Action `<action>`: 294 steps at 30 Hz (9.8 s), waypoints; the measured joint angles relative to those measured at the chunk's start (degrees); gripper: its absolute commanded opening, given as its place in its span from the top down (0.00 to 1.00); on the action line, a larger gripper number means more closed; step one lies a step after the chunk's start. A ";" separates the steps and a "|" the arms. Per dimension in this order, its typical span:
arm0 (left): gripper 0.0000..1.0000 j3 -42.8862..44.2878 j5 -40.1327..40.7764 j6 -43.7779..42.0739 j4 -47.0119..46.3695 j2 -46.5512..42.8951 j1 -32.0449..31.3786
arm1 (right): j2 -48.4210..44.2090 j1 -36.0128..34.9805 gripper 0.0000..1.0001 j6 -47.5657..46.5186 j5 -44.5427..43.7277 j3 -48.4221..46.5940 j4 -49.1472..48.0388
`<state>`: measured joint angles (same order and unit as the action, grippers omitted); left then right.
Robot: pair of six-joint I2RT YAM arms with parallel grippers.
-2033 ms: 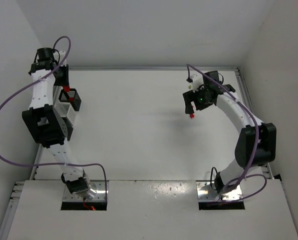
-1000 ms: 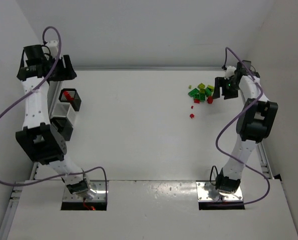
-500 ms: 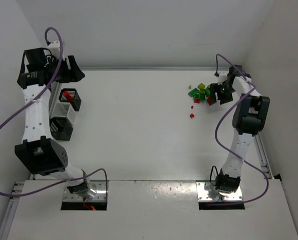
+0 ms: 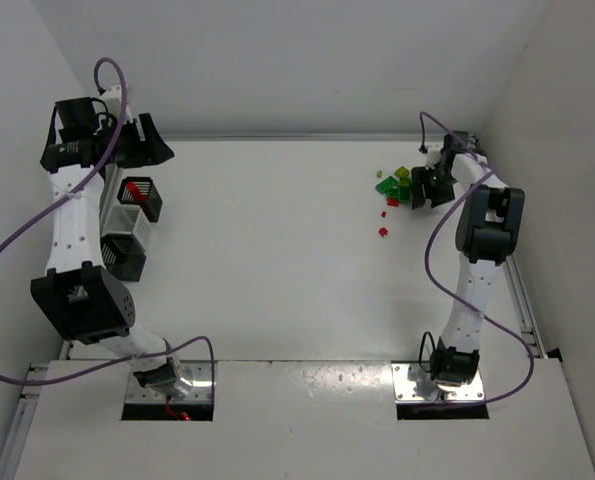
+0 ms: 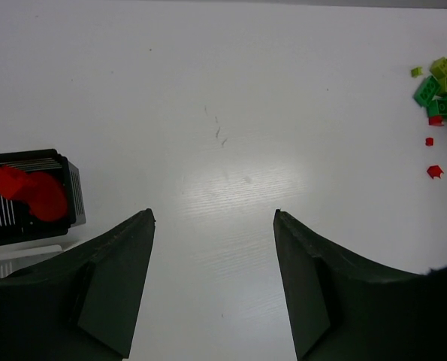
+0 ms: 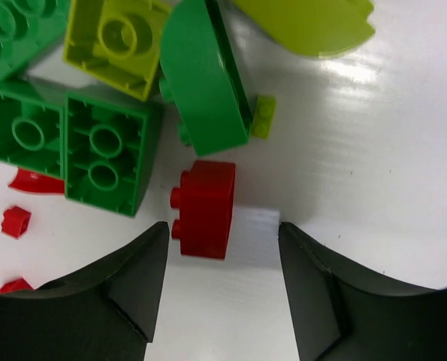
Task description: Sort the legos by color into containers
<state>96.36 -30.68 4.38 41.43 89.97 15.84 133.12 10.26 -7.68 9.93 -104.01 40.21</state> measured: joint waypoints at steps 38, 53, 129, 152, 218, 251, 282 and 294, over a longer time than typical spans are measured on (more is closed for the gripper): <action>0.05 -29.86 -38.14 15.06 -14.64 -9.11 -17.57 | -36.30 -34.10 0.92 -6.78 47.32 16.28 4.76; 0.04 -39.58 -38.99 34.38 -29.70 -9.97 -22.93 | -32.30 -47.06 0.94 -6.84 32.65 11.63 2.40; 1.00 9.66 8.50 -4.66 4.87 18.21 7.91 | -42.71 -32.94 0.37 2.21 -1.57 38.12 -6.49; 0.37 14.03 15.54 -5.29 5.62 27.06 7.93 | -40.04 -21.18 0.35 3.76 0.52 35.52 -4.04; 0.15 -31.78 -12.13 4.39 -12.61 -16.20 -8.85 | -19.76 -18.08 0.92 4.44 8.35 25.75 -6.82; 0.34 -36.48 -3.76 -0.92 -28.63 -14.91 -46.23 | -28.50 -30.69 0.93 73.92 61.81 39.82 -54.14; 0.97 -37.31 1.70 -3.91 -25.29 -17.86 -45.94 | -28.11 -27.58 0.41 75.19 63.06 39.36 -54.66; 0.99 -28.55 7.21 -6.34 -11.58 -16.04 -19.67 | -32.30 -18.03 0.43 31.21 23.41 19.89 -15.19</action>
<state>67.81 -23.46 -1.96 29.85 73.93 -3.84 100.82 -7.77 23.53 33.34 -84.12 25.02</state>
